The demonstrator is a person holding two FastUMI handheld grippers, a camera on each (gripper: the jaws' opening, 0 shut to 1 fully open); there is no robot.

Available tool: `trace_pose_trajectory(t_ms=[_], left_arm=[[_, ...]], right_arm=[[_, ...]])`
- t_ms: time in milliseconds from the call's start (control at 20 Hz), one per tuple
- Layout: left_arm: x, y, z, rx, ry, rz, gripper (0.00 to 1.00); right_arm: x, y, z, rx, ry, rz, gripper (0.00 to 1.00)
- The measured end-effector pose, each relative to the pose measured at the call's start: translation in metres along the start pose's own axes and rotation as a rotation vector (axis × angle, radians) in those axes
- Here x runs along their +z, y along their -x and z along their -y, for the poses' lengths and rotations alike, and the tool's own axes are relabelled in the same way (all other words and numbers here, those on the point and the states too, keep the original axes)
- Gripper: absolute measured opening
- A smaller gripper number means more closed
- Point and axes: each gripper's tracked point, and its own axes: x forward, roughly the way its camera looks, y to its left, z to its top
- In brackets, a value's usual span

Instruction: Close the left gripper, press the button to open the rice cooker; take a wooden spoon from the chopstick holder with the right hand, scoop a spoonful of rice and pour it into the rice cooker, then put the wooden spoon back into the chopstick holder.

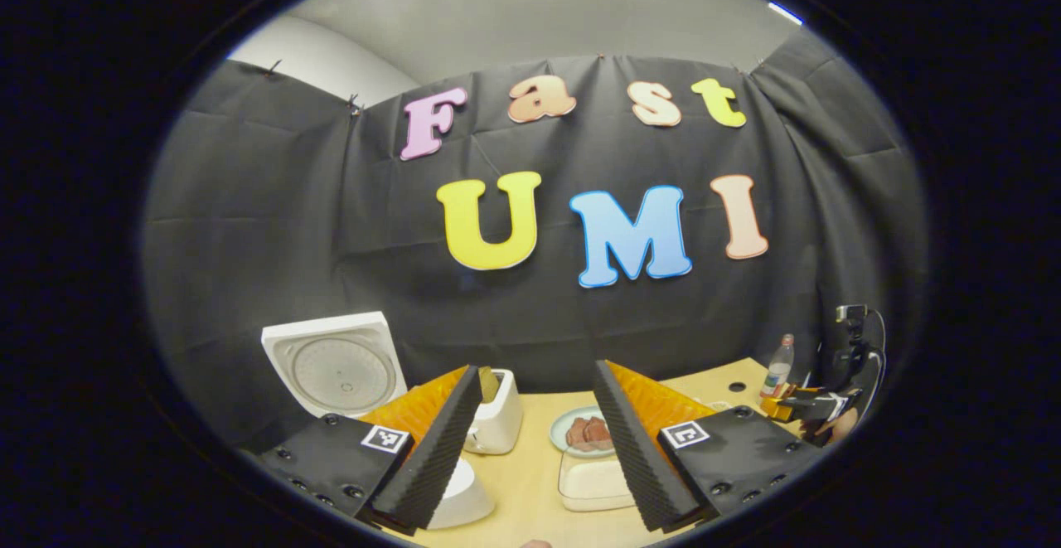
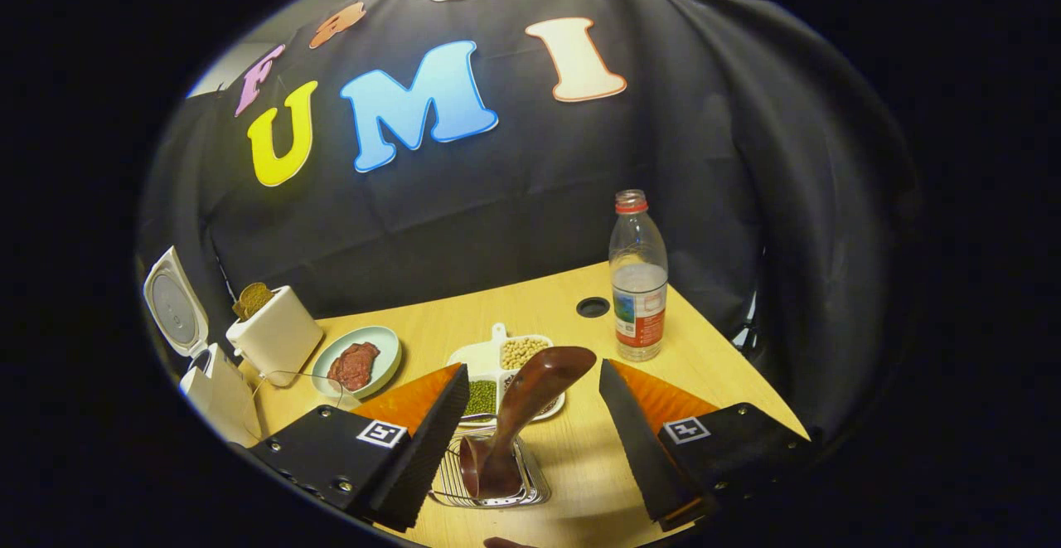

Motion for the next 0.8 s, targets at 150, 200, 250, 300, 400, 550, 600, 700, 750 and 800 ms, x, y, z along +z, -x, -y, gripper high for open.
trace_pose_trajectory(t_ms=[150, 200, 250, 300, 400, 550, 600, 700, 750, 800], left_arm=[[-0.009, 0.002, 0.0, 0.027, -0.015, -0.031, 0.99], [-0.015, 0.004, -0.001, 0.039, -0.026, -0.043, 0.99], [-0.017, 0.005, -0.001, 0.044, -0.033, -0.05, 0.99], [-0.017, 0.007, 0.0, 0.045, -0.037, -0.054, 0.95], [-0.016, 0.012, -0.001, 0.049, -0.043, -0.048, 0.99], [-0.017, 0.015, -0.006, 0.042, -0.039, -0.047, 0.99], [-0.017, 0.015, -0.009, 0.042, -0.034, -0.041, 0.95], [-0.013, 0.013, -0.013, 0.028, -0.012, -0.021, 0.99], [-0.011, 0.01, -0.013, 0.016, 0.001, -0.012, 0.95], [-0.011, 0.008, -0.015, 0.005, 0.011, -0.005, 0.97]], right_arm=[[0.004, -0.007, -0.011, 0.085, 0.006, 0.007, 0.86], [0.002, -0.007, -0.016, 0.123, -0.002, -0.004, 0.81], [0.002, -0.008, -0.015, 0.127, -0.009, -0.009, 0.63], [0.005, -0.005, -0.014, 0.135, -0.032, -0.011, 0.48], [0.005, -0.01, -0.018, 0.164, -0.104, -0.032, 0.31], [0.002, -0.007, -0.02, 0.152, -0.127, -0.033, 0.13], [0.004, -0.004, -0.023, 0.139, -0.107, -0.024, 0.1], [0.02, 0.008, -0.029, 0.109, -0.09, 0.01, 0.1], [0.029, 0.015, -0.03, 0.091, -0.086, 0.028, 0.1], [0.039, 0.022, -0.033, 0.081, -0.082, 0.05, 0.11]])
